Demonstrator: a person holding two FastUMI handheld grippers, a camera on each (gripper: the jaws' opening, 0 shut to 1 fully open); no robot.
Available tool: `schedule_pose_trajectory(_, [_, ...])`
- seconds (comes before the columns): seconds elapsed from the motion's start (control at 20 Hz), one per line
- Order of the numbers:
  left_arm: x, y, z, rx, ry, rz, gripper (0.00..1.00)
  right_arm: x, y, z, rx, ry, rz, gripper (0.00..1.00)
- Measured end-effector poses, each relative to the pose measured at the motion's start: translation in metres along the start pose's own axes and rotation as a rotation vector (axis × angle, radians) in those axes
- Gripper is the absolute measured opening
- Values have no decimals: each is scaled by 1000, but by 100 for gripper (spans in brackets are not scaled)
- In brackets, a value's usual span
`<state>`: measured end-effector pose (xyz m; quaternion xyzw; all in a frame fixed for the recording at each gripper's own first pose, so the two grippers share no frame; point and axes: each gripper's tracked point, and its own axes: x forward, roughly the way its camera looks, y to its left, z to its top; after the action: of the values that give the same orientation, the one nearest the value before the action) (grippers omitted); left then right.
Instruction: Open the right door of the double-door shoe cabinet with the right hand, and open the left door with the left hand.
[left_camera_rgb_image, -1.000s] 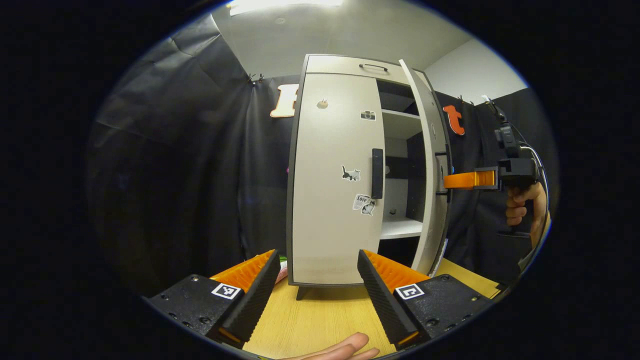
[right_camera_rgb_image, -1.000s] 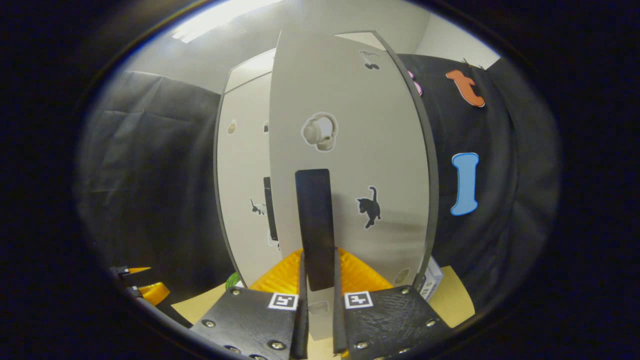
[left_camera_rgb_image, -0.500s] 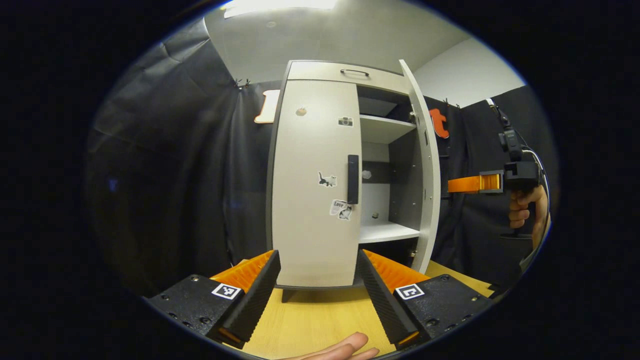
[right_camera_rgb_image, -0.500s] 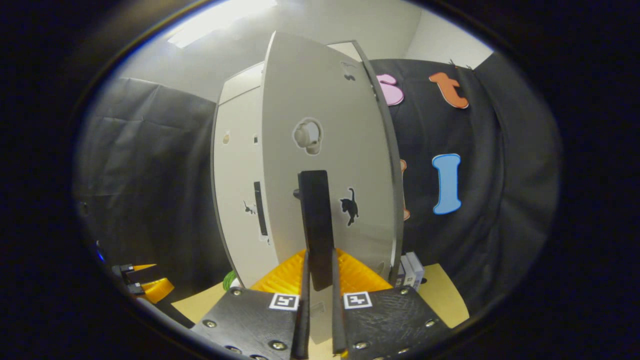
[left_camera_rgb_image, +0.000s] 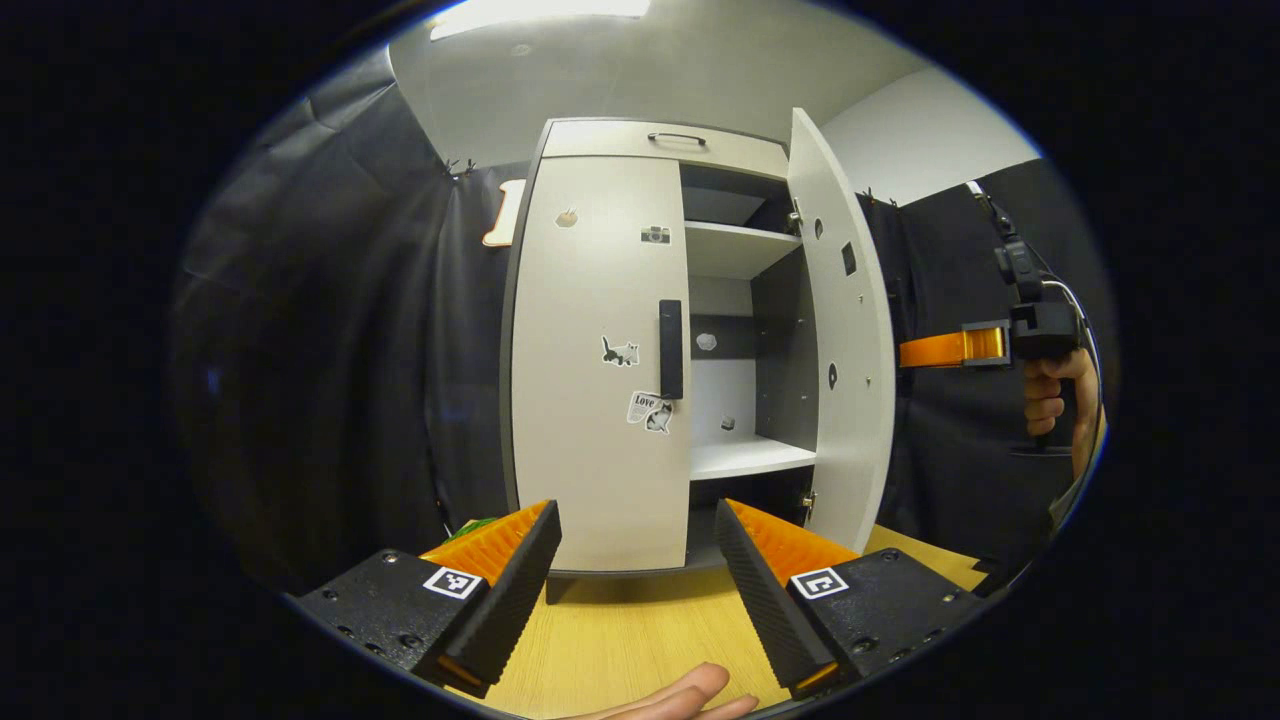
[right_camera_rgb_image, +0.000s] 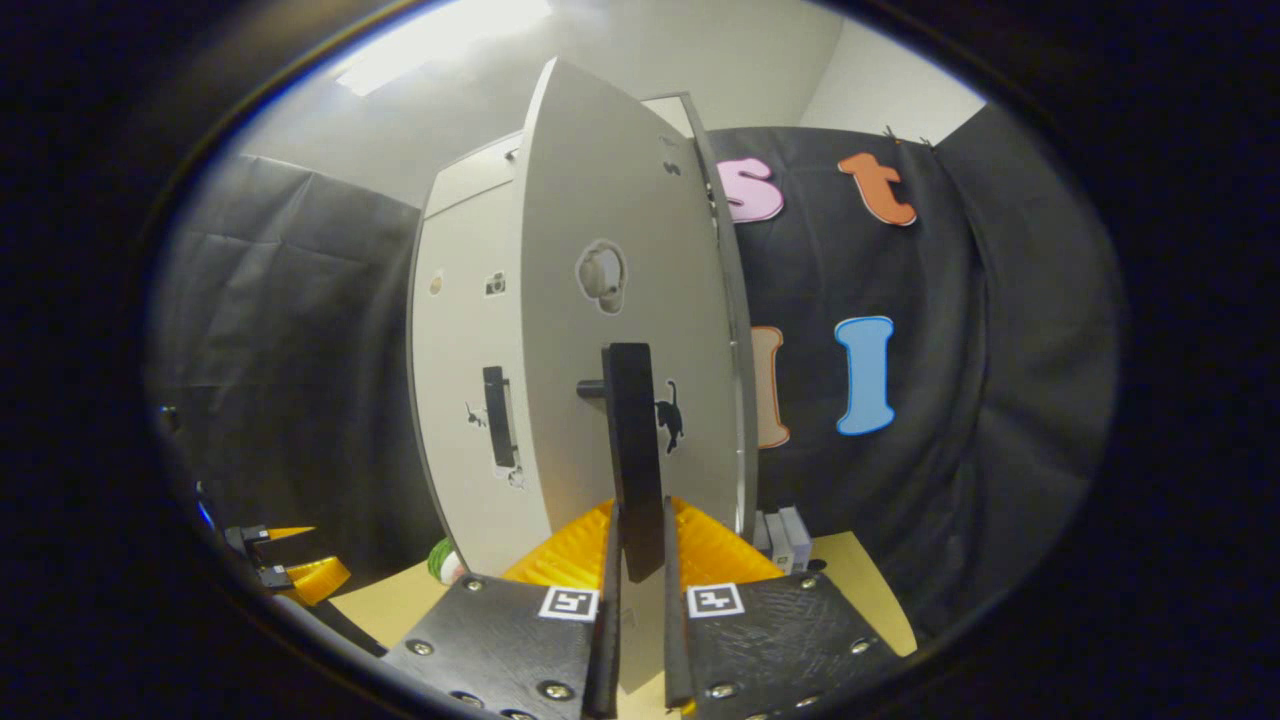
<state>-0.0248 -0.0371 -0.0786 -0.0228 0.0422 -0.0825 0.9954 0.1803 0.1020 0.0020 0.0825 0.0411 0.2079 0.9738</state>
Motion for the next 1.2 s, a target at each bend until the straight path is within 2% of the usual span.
schedule_pose_trajectory(0.2, [7, -1, 5, 8, 1, 29, 96, 3, -22, 7, 6, -36, -68, 18])
schedule_pose_trajectory(0.3, [11, -4, 6, 8, -2, 26, 96, 4, -47, 3, -18, -50, -166, 18])
schedule_pose_trajectory(0.35, [12, -6, 8, 8, -6, 21, 96, 17, -57, 4, -15, -55, -179, 8])
schedule_pose_trajectory(0.4, [13, -6, 9, 7, -8, 21, 96, 2, -37, 8, 38, -46, -75, 2])
schedule_pose_trajectory(0.45, [14, -6, 8, 5, -8, 22, 96, 3, -29, 7, 84, -44, -30, 4])
schedule_pose_trajectory(0.55, [17, -9, 7, 0, -3, 26, 96, 4, -24, 8, 76, -55, -32, 4])
schedule_pose_trajectory(0.65, [17, -2, 6, 2, 8, 38, 96, 4, -37, 8, 33, -66, -65, 4])
schedule_pose_trajectory(0.7, [18, -2, 7, 6, 9, 43, 96, 6, -34, 7, 26, -60, -52, 0])
schedule_pose_trajectory(0.75, [19, -2, 7, 9, 7, 48, 96, 6, -32, 7, 20, -61, -51, 4])
schedule_pose_trajectory(0.85, [19, 3, 9, 13, 3, 57, 96, 6, -44, 8, -8, -60, -92, 0])
schedule_pose_trajectory(0.9, [20, 4, 11, 14, -1, 61, 96, 7, -41, 7, -6, -59, -84, 4])
schedule_pose_trajectory(1.1, [23, 8, 11, 21, 2, 70, 96, 2, -43, 5, 3, -63, -95, 3])
schedule_pose_trajectory(1.2, [28, 10, 11, 23, 12, 72, 96, -3, -45, 5, 3, -72, -116, 0])
